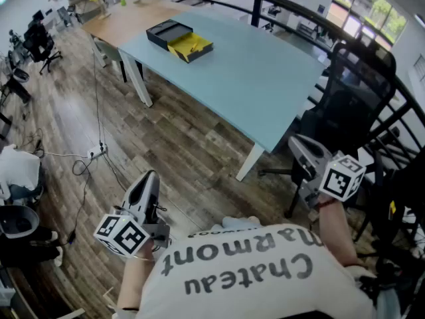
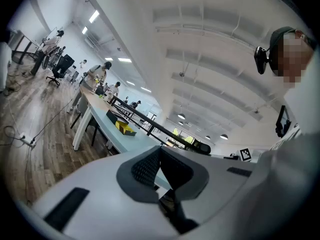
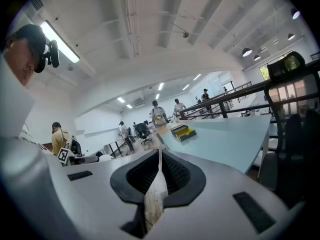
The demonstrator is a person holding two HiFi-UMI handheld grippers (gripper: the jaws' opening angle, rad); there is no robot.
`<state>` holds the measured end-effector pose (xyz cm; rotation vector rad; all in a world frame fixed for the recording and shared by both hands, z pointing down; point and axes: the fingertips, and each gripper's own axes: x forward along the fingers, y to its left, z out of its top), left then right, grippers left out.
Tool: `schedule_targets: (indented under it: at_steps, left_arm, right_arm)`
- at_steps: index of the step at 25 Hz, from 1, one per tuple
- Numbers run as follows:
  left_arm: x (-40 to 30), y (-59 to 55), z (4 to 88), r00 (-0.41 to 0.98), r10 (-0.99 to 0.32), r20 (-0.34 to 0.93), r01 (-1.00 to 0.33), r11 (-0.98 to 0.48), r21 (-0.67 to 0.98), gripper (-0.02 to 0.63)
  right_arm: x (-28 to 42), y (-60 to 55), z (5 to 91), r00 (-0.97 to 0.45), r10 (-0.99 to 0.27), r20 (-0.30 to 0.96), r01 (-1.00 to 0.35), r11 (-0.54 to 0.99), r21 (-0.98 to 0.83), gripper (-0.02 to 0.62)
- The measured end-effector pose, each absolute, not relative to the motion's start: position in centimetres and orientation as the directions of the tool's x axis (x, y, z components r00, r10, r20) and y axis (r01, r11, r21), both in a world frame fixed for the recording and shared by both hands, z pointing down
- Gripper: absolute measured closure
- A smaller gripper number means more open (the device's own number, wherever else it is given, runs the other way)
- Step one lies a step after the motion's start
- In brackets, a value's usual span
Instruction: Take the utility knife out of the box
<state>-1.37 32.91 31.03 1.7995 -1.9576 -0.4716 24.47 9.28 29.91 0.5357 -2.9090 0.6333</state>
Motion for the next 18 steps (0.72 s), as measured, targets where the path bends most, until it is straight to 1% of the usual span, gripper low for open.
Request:
schedule_targets:
  at_steps: [7, 10, 15, 18]
  left_arm:
    - [-1.9, 32.9, 31.6, -0.057, -0.993, 0.099, -0.842, 0.101, 0.53, 0.601]
    - [-2.0, 33.1, 31.7, -0.051, -0.993, 0.105, -0.843, 0.099, 0.529, 0.601]
    - [-2.2, 33.0, 31.9, -0.044, -0.993, 0.106, -0.846, 0.093, 0.525, 0.601]
    - [-2.6, 33.0, 32.3, -0.055, -0.994, 0.097, -0.833, 0.099, 0.544, 0.601]
  right_arm:
    - [23.9, 9.5, 31.5, -0.931, -0.302, 0.206, -0.361, 0.841, -0.403, 0.548]
    - [23.9, 9.6, 31.4, -0.923, -0.318, 0.217, -0.381, 0.839, -0.388, 0.548]
    - [23.7, 9.1, 31.8, -0.924, -0.337, 0.181, -0.382, 0.823, -0.421, 0.548]
    - [22.9, 9.1, 32.2, -0.931, -0.323, 0.172, -0.366, 0.82, -0.441, 0.547]
